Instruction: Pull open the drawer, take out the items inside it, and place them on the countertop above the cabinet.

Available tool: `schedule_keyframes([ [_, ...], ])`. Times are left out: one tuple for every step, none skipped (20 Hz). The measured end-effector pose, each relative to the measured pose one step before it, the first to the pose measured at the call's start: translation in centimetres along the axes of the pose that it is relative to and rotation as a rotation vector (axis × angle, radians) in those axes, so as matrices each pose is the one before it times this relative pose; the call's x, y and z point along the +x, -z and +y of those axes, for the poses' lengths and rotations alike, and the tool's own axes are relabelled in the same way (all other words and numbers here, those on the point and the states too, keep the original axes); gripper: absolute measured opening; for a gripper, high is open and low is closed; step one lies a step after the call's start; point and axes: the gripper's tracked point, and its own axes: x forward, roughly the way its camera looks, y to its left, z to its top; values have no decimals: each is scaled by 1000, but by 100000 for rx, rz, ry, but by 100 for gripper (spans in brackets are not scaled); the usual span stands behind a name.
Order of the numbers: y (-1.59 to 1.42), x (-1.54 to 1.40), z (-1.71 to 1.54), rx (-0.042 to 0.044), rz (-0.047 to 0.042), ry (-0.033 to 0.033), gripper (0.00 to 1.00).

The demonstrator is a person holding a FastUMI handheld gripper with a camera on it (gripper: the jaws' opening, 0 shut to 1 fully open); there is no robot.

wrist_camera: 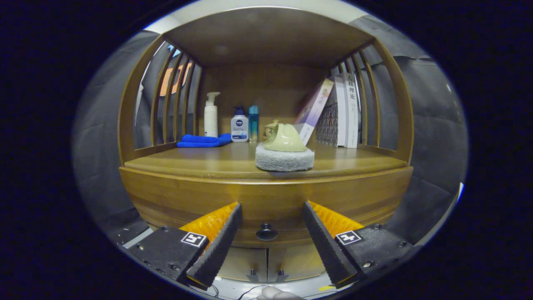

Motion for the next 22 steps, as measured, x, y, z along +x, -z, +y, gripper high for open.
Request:
schedule_keyframes([
  [134,44,-69,-505,-121,-111,98],
  [22,-11,-60,-1123,-22,-34,98],
  [94,-52,-13,-1229,226,108,99],
  [16,-41,-57,-2024,164,224,99],
  [195,70,-94,-3078,1204,-22,99],
  [167,-152,-78,-2777,1488,-384,99],
  [-106,-215,-17,-965,735,-866,99],
  [-315,-410,-155,840,-3,-303,100],
  [-454,-574,-412,1721,-1114,-46,100],
  [-640,-856,-318,1370,-1499,217,100],
  [-645,-972,-518,847,-1730,701,100],
  [-630,-1136,-448,125,-856,409,100],
  [-612,-1273,-272,73,-1086,-132,100],
  [-568,-1446,-398,350,-928,203,100],
  [-652,-1568,-362,614,-1404,-447,100],
  [-620,-1473,-309,895,-1971,-1095,100],
  [-538,-1470,-464,729,-1138,-476,100],
  [-578,-1493,-505,710,-930,-726,100],
  [-623,-1389,-516,900,-819,-133,100],
  [-659,-1266,-565,1166,-108,1,100],
  [-550,-1216,-341,1349,-280,-600,100],
  [-602,-1235,-479,1990,-526,-209,100],
])
